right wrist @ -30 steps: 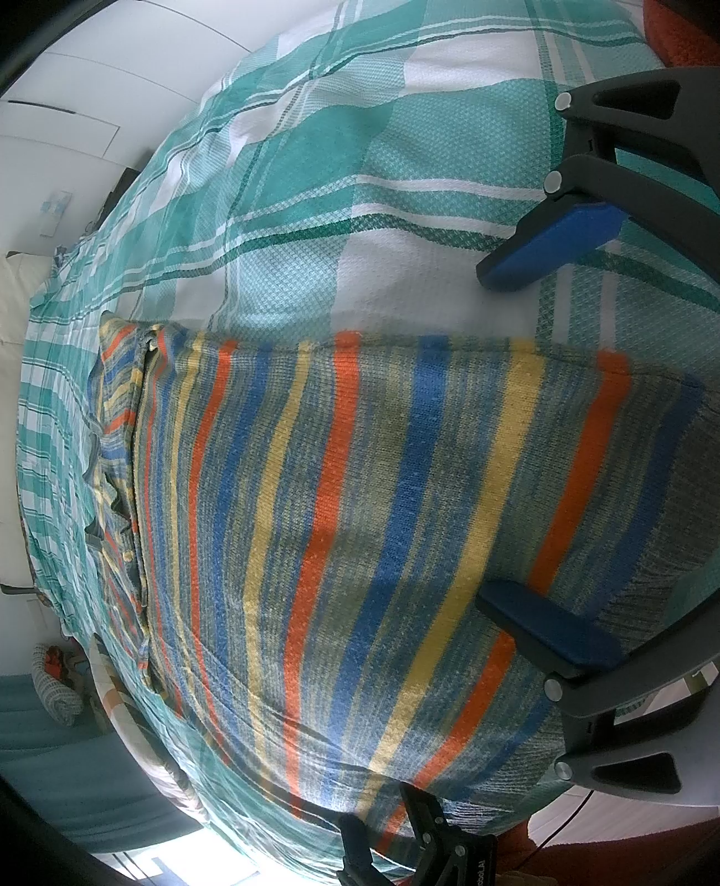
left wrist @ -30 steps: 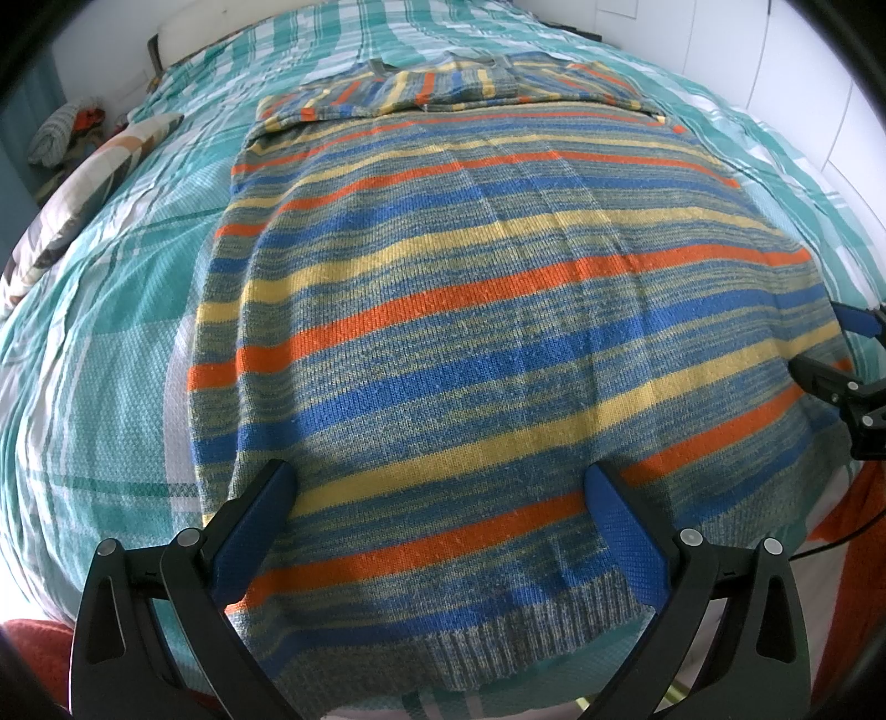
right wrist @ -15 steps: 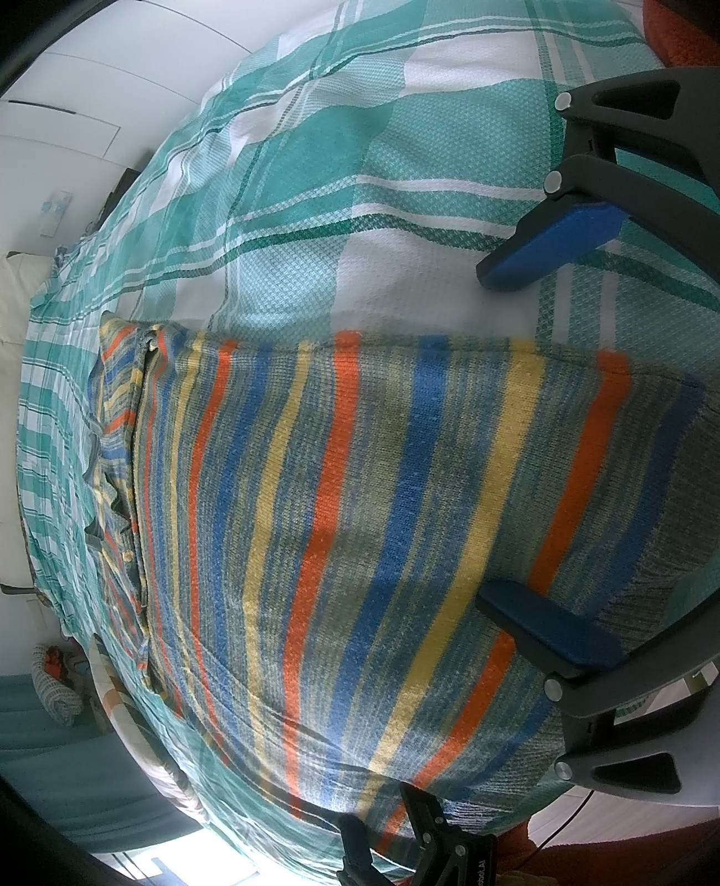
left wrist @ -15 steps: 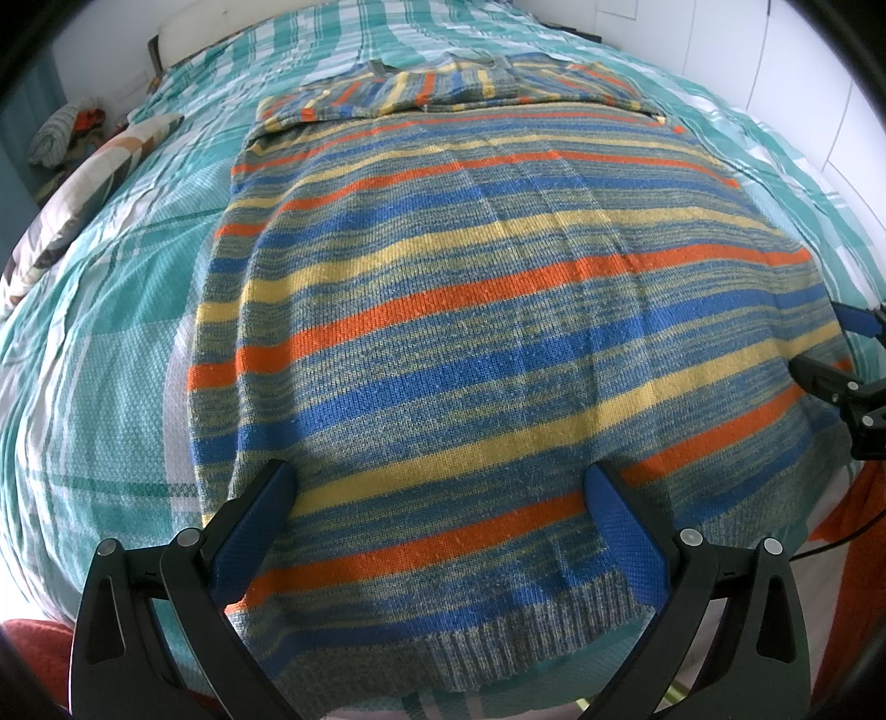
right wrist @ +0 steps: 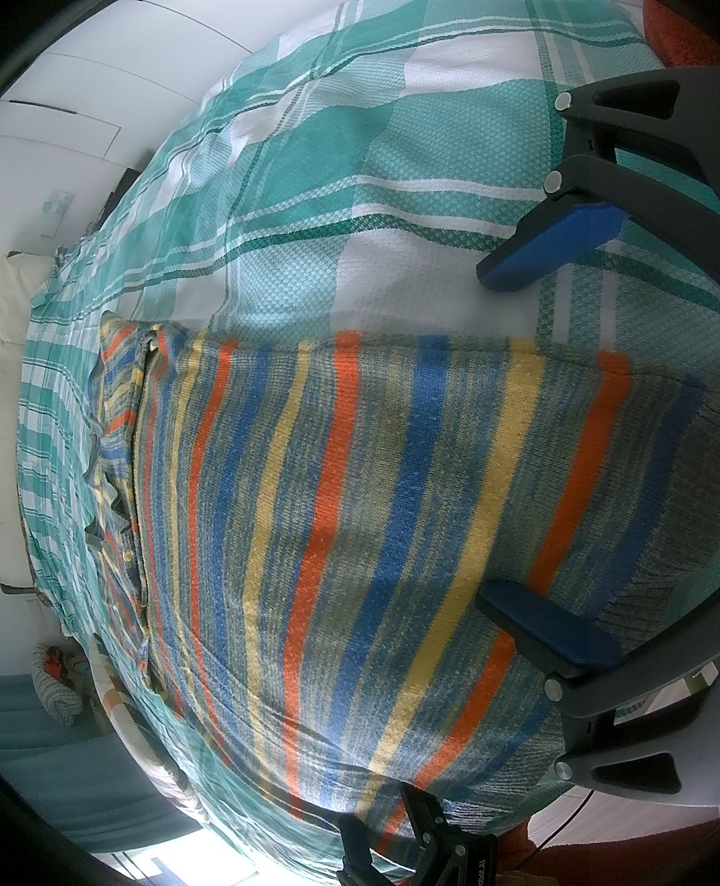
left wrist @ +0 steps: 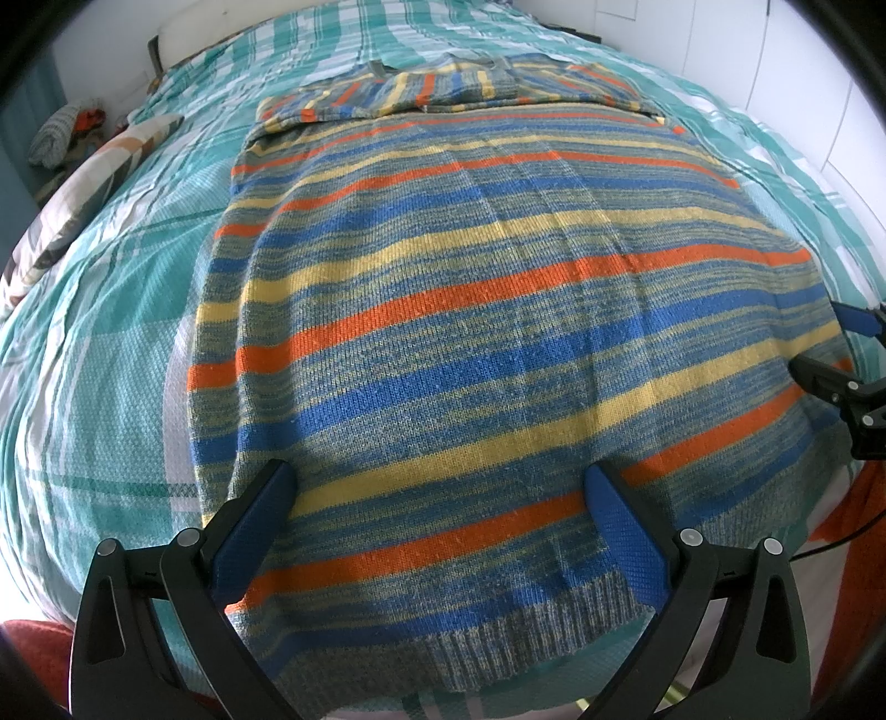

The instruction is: Fold small clothes

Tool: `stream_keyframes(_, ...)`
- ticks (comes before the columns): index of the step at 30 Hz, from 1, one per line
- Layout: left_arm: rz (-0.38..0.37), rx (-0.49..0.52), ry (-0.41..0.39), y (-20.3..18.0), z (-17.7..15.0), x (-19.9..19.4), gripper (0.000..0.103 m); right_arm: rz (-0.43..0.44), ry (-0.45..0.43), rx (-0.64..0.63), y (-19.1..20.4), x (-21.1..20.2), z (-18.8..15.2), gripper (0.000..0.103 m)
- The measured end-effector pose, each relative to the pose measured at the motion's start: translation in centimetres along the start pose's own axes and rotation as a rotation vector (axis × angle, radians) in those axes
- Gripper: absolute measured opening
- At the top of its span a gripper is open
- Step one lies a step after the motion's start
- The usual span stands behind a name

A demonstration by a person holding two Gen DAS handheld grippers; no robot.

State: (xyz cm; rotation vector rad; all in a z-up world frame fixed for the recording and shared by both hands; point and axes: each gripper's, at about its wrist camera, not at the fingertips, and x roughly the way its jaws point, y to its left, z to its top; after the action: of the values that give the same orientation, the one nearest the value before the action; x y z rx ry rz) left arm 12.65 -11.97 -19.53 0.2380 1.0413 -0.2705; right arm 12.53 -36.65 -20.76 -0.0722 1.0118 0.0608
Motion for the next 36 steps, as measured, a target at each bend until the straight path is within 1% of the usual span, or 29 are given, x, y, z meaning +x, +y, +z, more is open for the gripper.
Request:
stream_keyframes(9,-0.002,0.003,0.003,0.0,0.0,0.0,0.103,0.002,0.002,-0.003,0.0,0.0,0.0,0.103)
stream_keyframes(11,-0.009,0.024,0.035,0.1,0.1,-0.3,0.103,0.013,0.016,-0.018,-0.3,-0.5,0.4,0.103)
stream_keyframes(12,-0.011,0.033,0.054,0.3,0.2,-0.6,0.103,0.004,0.012,-0.019,-0.8,-1.1,0.7,0.102)
stream_keyframes(13,-0.009,0.036,0.080,0.8,0.2,-1.1,0.102,-0.015,-0.013,-0.001,-1.8,-2.0,0.9,0.102)
stream_keyframes(14,-0.004,0.022,0.084,1.4,0.1,-1.7,0.102,-0.023,-0.035,0.030,-2.9,-2.9,1.1,0.102)
stream_keyframes(15,-0.002,-0.030,0.073,2.8,-0.4,-2.8,0.102,-0.009,-0.049,0.084,-4.6,-3.9,1.2,0.102)
stream_keyframes(17,-0.035,-0.122,0.077,5.0,-1.3,-3.5,0.102,0.059,-0.028,0.181,-7.0,-4.4,1.1,0.102)
stream_keyframes(18,-0.077,-0.196,0.105,6.7,-2.0,-3.4,0.102,0.120,0.010,0.237,-8.2,-4.2,0.9,0.102)
stream_keyframes(19,-0.103,-0.236,0.126,7.5,-2.4,-3.1,0.102,0.201,0.072,0.293,-9.1,-3.6,0.5,0.101)
stream_keyframes(20,-0.124,-0.268,0.150,8.1,-2.7,-2.6,0.101,0.258,0.123,0.326,-9.6,-3.0,0.1,0.099)
stream_keyframes(21,-0.137,-0.292,0.184,8.5,-3.2,-1.7,0.100,0.318,0.184,0.350,-9.7,-2.1,-0.7,0.096)
stream_keyframes(22,-0.136,-0.288,0.196,8.5,-3.2,-1.3,0.099,0.339,0.220,0.344,-9.5,-1.6,-1.2,0.092)
stream_keyframes(24,-0.120,-0.243,0.198,7.7,-3.0,-0.9,0.097,0.338,0.260,0.283,-8.3,-1.0,-1.9,0.088)
stream_keyframes(26,-0.122,-0.191,0.194,6.7,-2.6,-0.9,0.086,0.341,0.295,0.191,-6.5,-0.6,-2.1,0.087)
stream_keyframes(27,-0.118,-0.166,0.193,6.3,-2.4,-0.9,0.077,0.345,0.306,0.158,-5.9,-0.6,-2.1,0.080)
stream_keyframes(28,-0.117,-0.144,0.193,5.9,-2.3,-0.9,0.066,0.348,0.312,0.123,-5.2,-0.6,-2.0,0.071)
stream_keyframes(29,-0.121,-0.133,0.194,5.8,-2.1,-0.9,0.059,0.354,0.309,0.107,-5.0,-0.6,-1.9,0.063)
stream_keyframes(30,-0.123,-0.127,0.201,5.7,-1.9,-0.8,0.037,0.374,0.309,0.105,-5.0,-0.7,-1.8,0.031)
stream_keyframes(31,-0.141,-0.130,0.213,5.9,-1.7,-0.7,0.007,0.417,0.325,0.121,-5.2,-0.6,-1.7,0.006)
stream_keyframes(32,-0.169,-0.143,0.221,5.9,-1.5,-0.7,0.007,0.444,0.331,0.140,-5.4,-1.0,-1.7,0.006)
stream_keyframes(33,-0.197,-0.170,0.221,6.0,-1.4,-1.1,0.007,0.471,0.311,0.155,-5.9,-1.8,-1.2,0.005)
stream_keyframes(36,-0.318,-0.267,0.189,8.0,0.6,-2.7,0.006,0.562,0.204,0.226,-7.7,-3.9,1.2,0.005)
